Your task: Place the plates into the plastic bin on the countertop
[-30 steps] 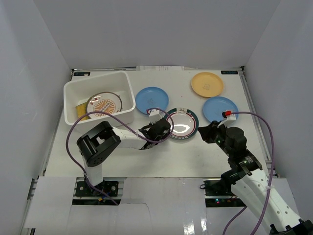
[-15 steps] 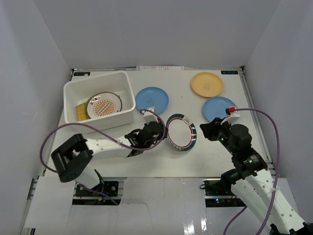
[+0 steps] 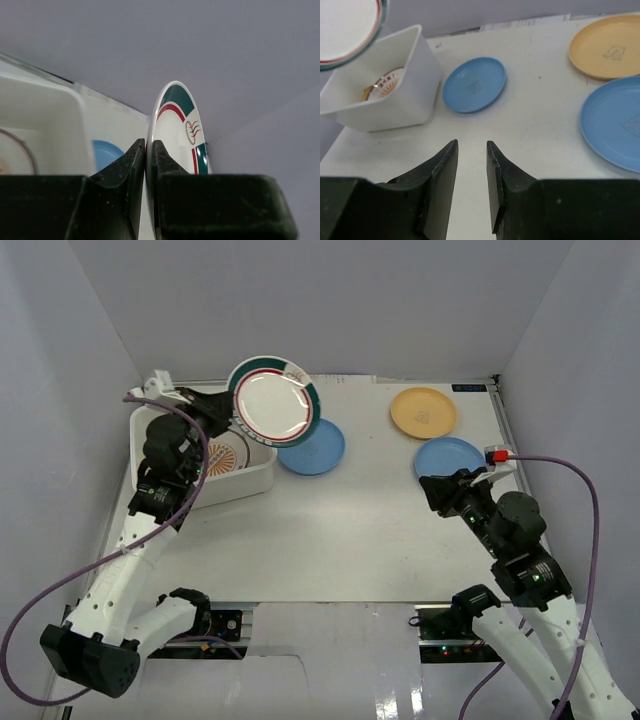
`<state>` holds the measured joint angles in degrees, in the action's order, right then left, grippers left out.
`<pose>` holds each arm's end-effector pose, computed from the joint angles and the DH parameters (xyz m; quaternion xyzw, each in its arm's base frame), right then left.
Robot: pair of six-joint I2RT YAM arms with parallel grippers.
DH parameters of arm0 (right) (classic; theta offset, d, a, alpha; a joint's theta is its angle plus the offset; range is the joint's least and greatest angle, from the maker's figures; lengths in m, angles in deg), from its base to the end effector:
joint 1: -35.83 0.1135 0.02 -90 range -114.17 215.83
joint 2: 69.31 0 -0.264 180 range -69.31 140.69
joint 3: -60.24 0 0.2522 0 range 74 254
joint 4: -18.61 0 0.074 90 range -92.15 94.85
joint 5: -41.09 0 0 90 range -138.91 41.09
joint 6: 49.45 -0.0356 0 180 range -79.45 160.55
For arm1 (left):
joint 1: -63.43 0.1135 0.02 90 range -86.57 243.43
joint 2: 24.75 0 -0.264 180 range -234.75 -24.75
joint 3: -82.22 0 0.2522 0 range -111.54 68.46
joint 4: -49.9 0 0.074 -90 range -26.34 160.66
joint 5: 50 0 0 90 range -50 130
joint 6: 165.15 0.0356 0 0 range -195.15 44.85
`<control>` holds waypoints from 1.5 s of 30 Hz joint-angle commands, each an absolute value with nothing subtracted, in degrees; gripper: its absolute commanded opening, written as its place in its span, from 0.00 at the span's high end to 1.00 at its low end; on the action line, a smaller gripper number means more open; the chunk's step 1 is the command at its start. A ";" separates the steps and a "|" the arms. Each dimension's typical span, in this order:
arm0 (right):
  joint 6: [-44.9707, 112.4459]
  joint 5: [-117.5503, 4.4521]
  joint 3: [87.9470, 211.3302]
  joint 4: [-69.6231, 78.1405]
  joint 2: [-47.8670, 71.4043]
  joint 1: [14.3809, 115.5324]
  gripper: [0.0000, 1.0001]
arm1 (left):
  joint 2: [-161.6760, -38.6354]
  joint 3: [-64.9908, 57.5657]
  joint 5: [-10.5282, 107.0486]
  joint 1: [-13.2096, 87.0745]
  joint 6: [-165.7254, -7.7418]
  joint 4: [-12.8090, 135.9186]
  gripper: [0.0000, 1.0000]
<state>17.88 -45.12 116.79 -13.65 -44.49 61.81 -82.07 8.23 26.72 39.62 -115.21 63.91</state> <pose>0.0949 0.0436 0.3559 0.0028 0.7104 0.2684 0.6507 0.2115 -0.0844 0.4131 -0.1797 0.6672 -0.3123 0.6520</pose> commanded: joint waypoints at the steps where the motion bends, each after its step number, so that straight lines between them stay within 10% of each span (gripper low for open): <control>1: 18.05 -48.38 113.30 -11.06 -40.58 61.76 0.64 | -80.74 8.25 31.81 52.15 -114.70 72.27 1.00; 8: 18.41 -54.26 111.54 -2.54 -26.26 61.76 0.57 | -83.08 14.93 44.29 76.67 -119.01 72.19 1.00; 18: 10.32 -57.09 112.31 19.87 1.04 63.16 0.30 | -91.55 20.99 50.82 82.59 -121.13 68.31 0.98; 28: 3.81 -50.76 130.04 26.39 28.84 65.53 0.30 | -87.42 23.37 52.12 82.51 -117.08 69.55 0.04; 41: 2.50 -39.68 147.56 17.07 47.66 65.98 0.39 | -77.41 20.29 61.61 81.01 -114.62 73.32 0.02; 45: 1.09 -40.21 147.49 18.73 49.16 65.98 0.60 | -74.51 21.26 69.33 79.52 -114.62 72.54 0.02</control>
